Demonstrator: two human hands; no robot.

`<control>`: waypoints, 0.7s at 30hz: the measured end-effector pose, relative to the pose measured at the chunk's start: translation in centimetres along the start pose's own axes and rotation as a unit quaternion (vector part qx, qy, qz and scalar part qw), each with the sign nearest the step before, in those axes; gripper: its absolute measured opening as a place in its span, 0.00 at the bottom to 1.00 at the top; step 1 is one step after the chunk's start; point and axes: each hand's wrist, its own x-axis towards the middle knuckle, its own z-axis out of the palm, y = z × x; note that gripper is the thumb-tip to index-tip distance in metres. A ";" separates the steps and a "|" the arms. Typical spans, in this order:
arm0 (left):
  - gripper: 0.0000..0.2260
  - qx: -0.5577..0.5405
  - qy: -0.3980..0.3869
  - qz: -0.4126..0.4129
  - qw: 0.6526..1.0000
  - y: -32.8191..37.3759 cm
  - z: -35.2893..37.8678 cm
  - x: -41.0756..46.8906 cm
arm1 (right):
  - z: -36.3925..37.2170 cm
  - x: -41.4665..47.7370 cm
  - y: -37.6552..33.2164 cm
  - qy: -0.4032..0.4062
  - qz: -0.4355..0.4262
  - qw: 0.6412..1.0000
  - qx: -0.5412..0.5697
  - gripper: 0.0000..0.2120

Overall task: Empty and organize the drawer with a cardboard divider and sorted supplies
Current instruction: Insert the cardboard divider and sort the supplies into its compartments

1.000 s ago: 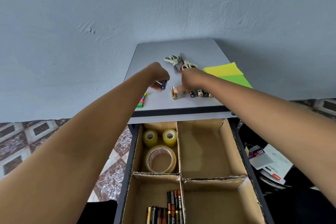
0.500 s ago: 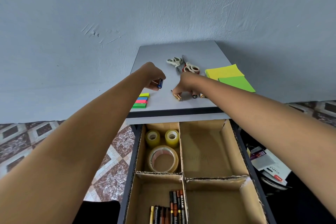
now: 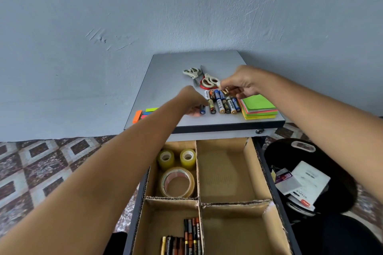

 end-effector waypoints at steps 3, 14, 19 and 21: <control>0.14 -0.003 0.003 -0.004 1.000 0.4 1.2 0.0 | -0.1 0.2 0.6 0.014 -0.002 1.000 -0.011 0.10; 0.10 0.061 -0.026 -0.021 0.998 0.8 1.1 0.0 | 0.9 0.9 0.0 0.021 -0.006 0.998 -0.054 0.12; 0.12 0.073 -0.037 -0.049 0.995 -0.4 -0.5 -0.1 | 2.5 2.2 -1.1 0.042 -0.030 0.992 -0.113 0.12; 0.11 0.062 -0.035 -0.063 0.995 -1.1 -1.2 0.0 | 3.1 2.7 -1.6 0.058 -0.046 0.985 -0.155 0.14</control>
